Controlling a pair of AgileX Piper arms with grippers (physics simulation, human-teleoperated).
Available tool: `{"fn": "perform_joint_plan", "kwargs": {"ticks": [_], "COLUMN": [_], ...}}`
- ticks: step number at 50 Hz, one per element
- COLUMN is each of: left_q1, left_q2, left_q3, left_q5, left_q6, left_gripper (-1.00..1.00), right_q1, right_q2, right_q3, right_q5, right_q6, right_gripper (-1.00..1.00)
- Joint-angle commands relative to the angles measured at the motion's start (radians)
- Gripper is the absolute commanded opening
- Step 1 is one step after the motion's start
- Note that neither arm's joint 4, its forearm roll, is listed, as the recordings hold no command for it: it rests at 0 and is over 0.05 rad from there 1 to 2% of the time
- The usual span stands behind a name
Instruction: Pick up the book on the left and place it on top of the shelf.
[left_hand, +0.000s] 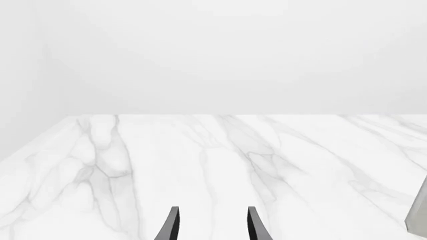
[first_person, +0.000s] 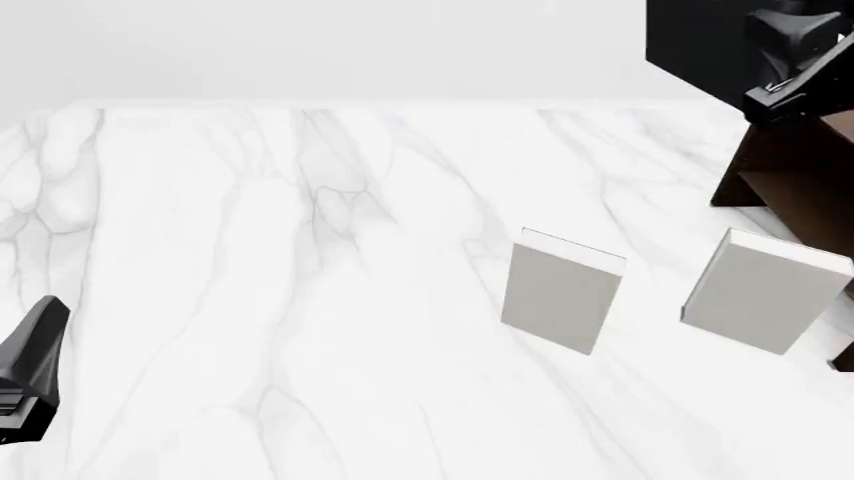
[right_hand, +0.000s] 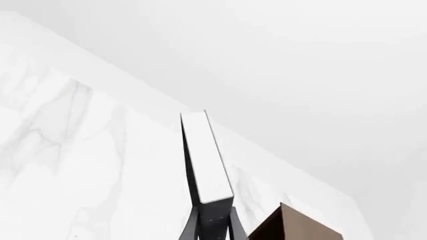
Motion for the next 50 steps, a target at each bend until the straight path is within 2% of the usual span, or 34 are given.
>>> {"fn": "perform_joint_plan", "kwargs": {"ticks": [1, 11, 13, 26, 50], "left_q1": [0.000, 0.000, 0.000, 0.000, 0.000], "left_q2": [0.000, 0.000, 0.000, 0.000, 0.000], "left_q3": [0.000, 0.000, 0.000, 0.000, 0.000], "left_q5": [0.000, 0.000, 0.000, 0.000, 0.000], "left_q6": [0.000, 0.000, 0.000, 0.000, 0.000], "left_gripper": [1.00, 1.00, 1.00, 1.00, 1.00], "right_q1": [-0.072, -0.154, -0.164, -0.236, -0.348], "right_q2": [-0.076, -0.133, -0.144, -0.188, -0.206], "right_q3": [-0.016, -0.007, -0.018, -0.046, -0.050], "right_q5": [0.066, 0.122, 0.138, 0.199, 0.206], "right_q6": [-0.028, -0.041, -0.030, -0.061, -0.083], "right_gripper": [-1.00, -1.00, -1.00, -1.00, -1.00]}}
